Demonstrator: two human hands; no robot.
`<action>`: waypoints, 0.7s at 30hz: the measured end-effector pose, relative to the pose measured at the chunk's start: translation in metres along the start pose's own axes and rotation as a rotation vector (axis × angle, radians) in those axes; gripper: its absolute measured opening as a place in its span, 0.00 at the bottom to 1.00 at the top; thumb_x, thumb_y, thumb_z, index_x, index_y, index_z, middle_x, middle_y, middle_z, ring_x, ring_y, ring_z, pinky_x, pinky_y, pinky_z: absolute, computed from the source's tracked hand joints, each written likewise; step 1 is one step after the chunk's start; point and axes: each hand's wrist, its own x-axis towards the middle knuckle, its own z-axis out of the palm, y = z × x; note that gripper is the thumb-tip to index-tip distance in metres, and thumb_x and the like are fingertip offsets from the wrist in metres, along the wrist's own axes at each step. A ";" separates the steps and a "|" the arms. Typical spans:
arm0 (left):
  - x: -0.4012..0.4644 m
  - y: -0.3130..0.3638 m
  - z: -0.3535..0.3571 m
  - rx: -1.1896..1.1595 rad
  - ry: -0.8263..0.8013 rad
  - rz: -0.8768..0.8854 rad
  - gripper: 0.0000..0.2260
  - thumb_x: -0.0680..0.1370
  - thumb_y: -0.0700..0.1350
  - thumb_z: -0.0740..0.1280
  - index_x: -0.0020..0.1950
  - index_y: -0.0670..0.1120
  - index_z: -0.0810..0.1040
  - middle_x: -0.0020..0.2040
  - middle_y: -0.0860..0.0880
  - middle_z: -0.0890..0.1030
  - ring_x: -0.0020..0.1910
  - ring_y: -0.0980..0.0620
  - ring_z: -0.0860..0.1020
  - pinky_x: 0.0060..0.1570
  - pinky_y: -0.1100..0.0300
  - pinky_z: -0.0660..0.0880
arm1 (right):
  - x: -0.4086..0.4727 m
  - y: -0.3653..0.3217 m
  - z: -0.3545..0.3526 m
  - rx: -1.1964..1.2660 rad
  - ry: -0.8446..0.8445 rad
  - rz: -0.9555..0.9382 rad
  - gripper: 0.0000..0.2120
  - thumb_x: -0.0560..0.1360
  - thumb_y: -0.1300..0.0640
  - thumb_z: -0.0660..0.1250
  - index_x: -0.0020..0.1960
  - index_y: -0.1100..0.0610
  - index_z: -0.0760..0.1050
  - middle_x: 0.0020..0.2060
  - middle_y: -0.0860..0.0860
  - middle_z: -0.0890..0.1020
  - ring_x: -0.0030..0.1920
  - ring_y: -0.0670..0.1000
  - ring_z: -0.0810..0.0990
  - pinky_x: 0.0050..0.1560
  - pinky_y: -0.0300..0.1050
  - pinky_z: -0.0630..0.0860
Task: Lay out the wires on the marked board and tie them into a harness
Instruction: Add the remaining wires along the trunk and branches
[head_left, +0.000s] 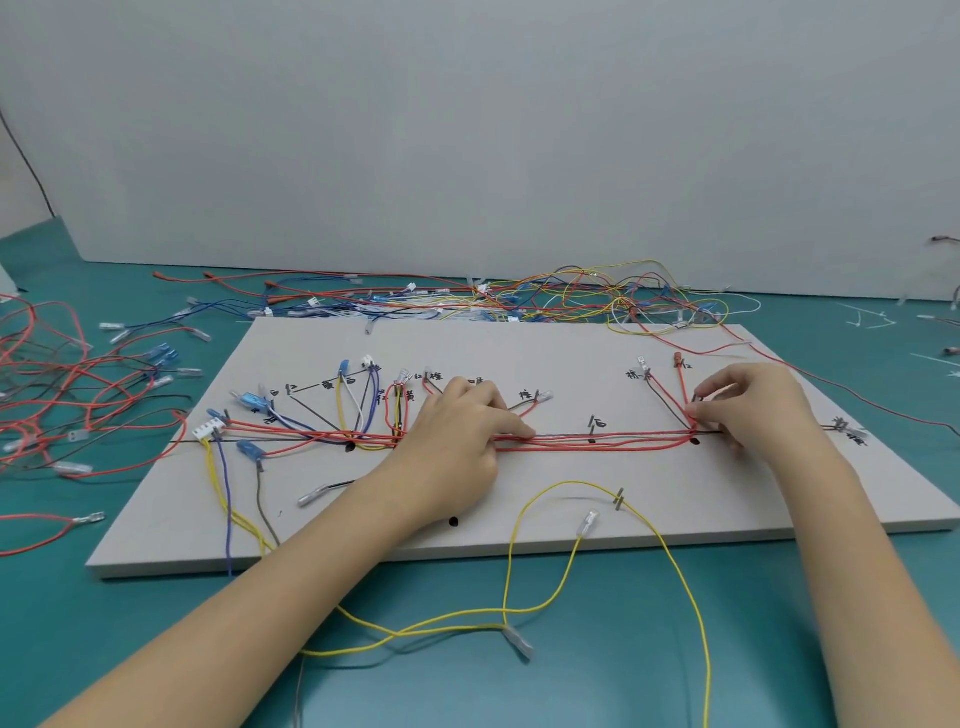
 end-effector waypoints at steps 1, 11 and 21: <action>0.000 0.000 0.000 0.001 0.004 0.002 0.25 0.76 0.33 0.56 0.63 0.57 0.79 0.54 0.54 0.74 0.56 0.52 0.65 0.49 0.58 0.57 | 0.001 0.000 0.000 -0.006 0.000 0.007 0.07 0.68 0.62 0.77 0.40 0.55 0.80 0.37 0.57 0.83 0.30 0.54 0.75 0.29 0.40 0.69; 0.008 -0.013 -0.036 -0.148 0.136 -0.049 0.21 0.77 0.31 0.58 0.56 0.52 0.83 0.53 0.50 0.77 0.56 0.48 0.70 0.58 0.55 0.68 | 0.000 0.000 0.001 -0.003 -0.030 0.064 0.05 0.70 0.59 0.76 0.43 0.55 0.80 0.43 0.59 0.82 0.41 0.55 0.78 0.35 0.40 0.66; -0.010 -0.081 -0.115 -0.347 -0.128 -0.459 0.22 0.74 0.30 0.60 0.35 0.51 0.86 0.34 0.54 0.83 0.38 0.54 0.77 0.40 0.61 0.71 | -0.007 -0.006 0.009 -0.018 0.134 -0.030 0.05 0.69 0.54 0.72 0.45 0.50 0.80 0.38 0.50 0.81 0.38 0.49 0.77 0.34 0.40 0.66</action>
